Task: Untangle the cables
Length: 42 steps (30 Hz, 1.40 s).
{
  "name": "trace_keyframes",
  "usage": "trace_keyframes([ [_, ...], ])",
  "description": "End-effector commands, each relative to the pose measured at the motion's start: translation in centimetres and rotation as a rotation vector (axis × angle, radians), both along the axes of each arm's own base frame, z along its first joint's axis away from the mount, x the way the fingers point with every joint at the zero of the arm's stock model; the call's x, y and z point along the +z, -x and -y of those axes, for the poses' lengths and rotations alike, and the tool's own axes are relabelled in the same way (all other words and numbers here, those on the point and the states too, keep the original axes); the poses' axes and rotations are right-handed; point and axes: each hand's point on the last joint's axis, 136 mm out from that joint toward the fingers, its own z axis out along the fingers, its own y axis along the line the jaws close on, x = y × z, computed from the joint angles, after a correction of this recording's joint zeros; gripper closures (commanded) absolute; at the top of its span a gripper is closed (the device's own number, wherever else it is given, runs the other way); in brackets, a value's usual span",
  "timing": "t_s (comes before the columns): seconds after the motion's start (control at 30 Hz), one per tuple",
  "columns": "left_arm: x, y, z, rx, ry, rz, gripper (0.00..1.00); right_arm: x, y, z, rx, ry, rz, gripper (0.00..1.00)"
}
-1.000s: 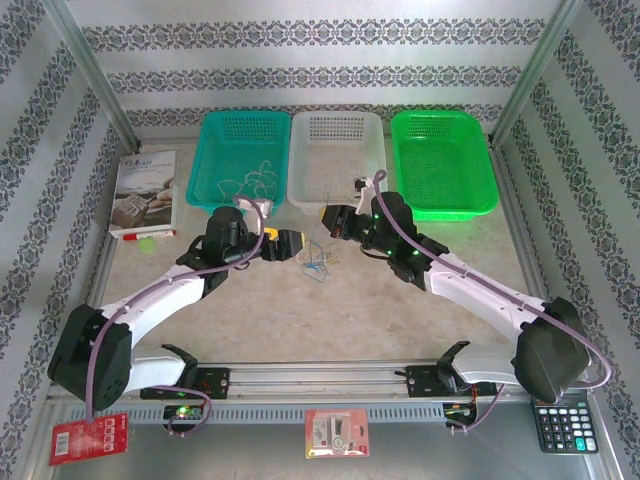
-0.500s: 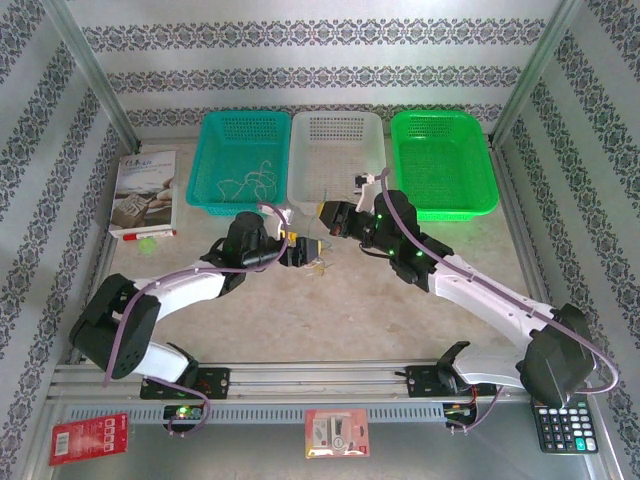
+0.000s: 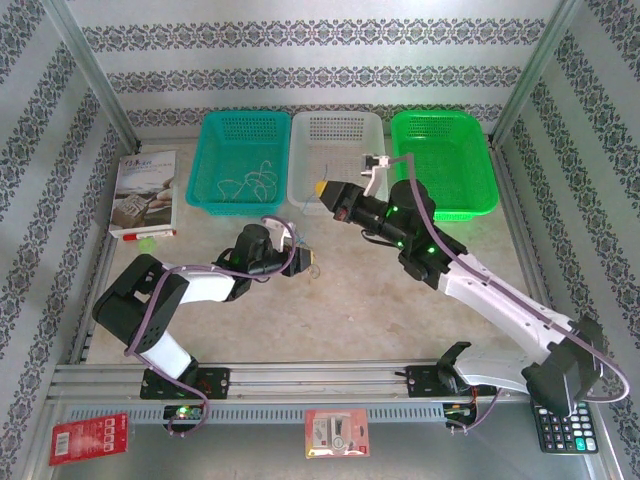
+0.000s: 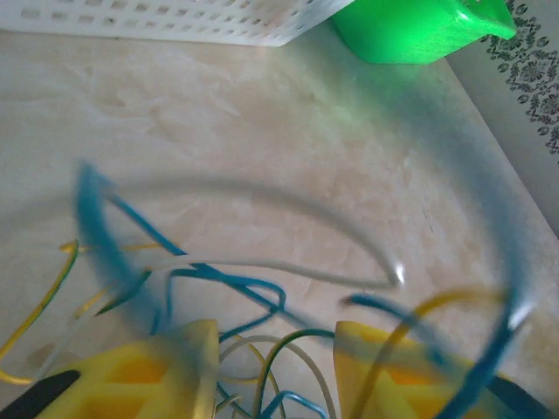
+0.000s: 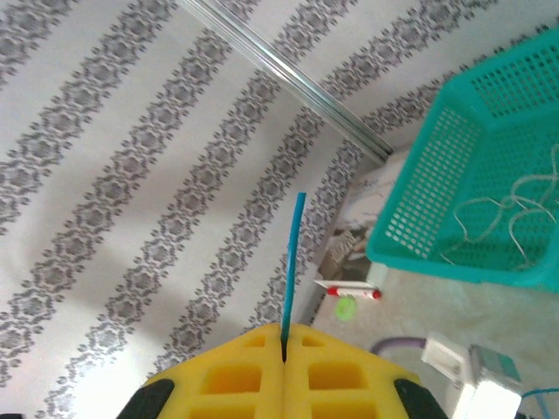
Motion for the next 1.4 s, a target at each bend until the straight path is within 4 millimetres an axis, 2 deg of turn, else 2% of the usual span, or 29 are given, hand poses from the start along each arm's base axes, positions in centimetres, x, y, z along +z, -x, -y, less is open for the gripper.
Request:
trace_keyframes([
  [0.0, 0.7, 0.2, 0.6, -0.017, 0.032, 0.042, 0.71, 5.3, 1.1, 0.7, 0.0, -0.091, 0.104, 1.0],
  [0.17, 0.4, 0.8, 0.4, -0.016, 0.03, 0.03, 0.81, 7.4, 1.2, 2.1, -0.032, -0.112, 0.149, 1.0],
  [0.4, 0.2, 1.2, 0.0, -0.007, 0.036, 0.022, 0.84, 11.3, 1.4, 4.7, -0.081, -0.142, 0.228, 1.0],
  [0.57, 0.5, 1.3, -0.1, -0.003, 0.05, 0.023, 0.83, 11.6, 1.2, 5.5, -0.097, -0.132, 0.237, 1.0],
  [0.77, 1.1, 1.6, -0.2, -0.002, 0.048, 0.028, 0.76, 12.7, 1.4, 6.5, -0.106, -0.133, 0.27, 1.0],
  [0.9, 0.8, 1.8, -0.5, -0.001, 0.036, 0.025, 0.78, 15.1, 1.8, 8.0, -0.128, -0.142, 0.317, 1.0],
  [1.13, -0.1, 2.0, -0.7, 0.003, 0.026, 0.01, 0.84, 19.4, 2.5, 9.3, -0.132, -0.161, 0.396, 1.0],
  [1.37, -0.7, 2.3, -0.9, 0.006, 0.019, -0.001, 0.86, 22.6, 2.4, 10.8, -0.168, -0.161, 0.452, 1.0],
])
